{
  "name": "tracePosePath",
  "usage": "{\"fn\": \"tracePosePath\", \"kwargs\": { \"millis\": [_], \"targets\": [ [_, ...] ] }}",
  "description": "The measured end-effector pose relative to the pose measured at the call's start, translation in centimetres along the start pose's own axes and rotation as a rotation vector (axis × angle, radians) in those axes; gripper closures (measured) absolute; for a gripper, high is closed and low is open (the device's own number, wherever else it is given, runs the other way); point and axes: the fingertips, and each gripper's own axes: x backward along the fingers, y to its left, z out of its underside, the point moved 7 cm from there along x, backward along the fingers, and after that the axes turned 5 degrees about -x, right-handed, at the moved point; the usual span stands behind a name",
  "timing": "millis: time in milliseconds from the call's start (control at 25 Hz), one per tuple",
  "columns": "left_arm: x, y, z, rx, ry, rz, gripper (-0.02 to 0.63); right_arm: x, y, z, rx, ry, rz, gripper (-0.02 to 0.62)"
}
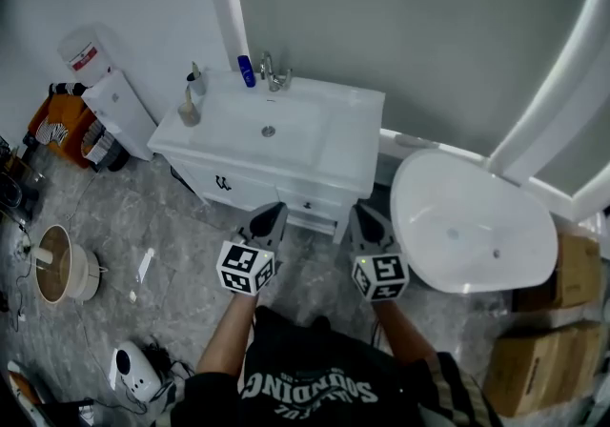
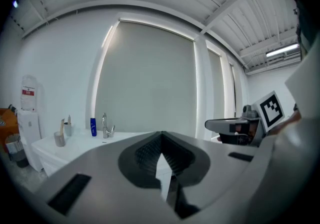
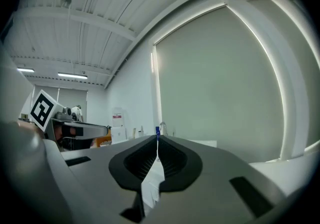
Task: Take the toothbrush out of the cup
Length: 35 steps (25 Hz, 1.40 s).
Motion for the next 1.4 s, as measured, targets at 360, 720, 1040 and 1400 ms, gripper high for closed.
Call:
{"fn": "tracePosePath", "kwargs": {
  "millis": [360, 720, 1040, 1400],
  "targets": [
    [2.3, 3.7, 0.9, 0.038, 0.001, -0.093, 0.606, -3.9, 4.3, 0.7, 0.020, 0.029, -0.136, 0.597],
    [4.4, 11.4, 2.8, 0.084, -0.001, -0.185, 0.606, -10.8, 10.7, 1.5, 0.026, 0.070, -0.249, 0.597],
    [5.9, 22.0, 4.6, 0.131, -0.012, -0.218, 0.606, -19.9, 17.9, 1.8, 0.032, 0.104, -0.298, 0.597],
    [8.3, 35.0, 4.3, 0.074, -0.005, -0.237, 0.606, -30.8, 26.9, 1.4, 0.030, 0.093, -0.317, 0.597]
  ]
}}
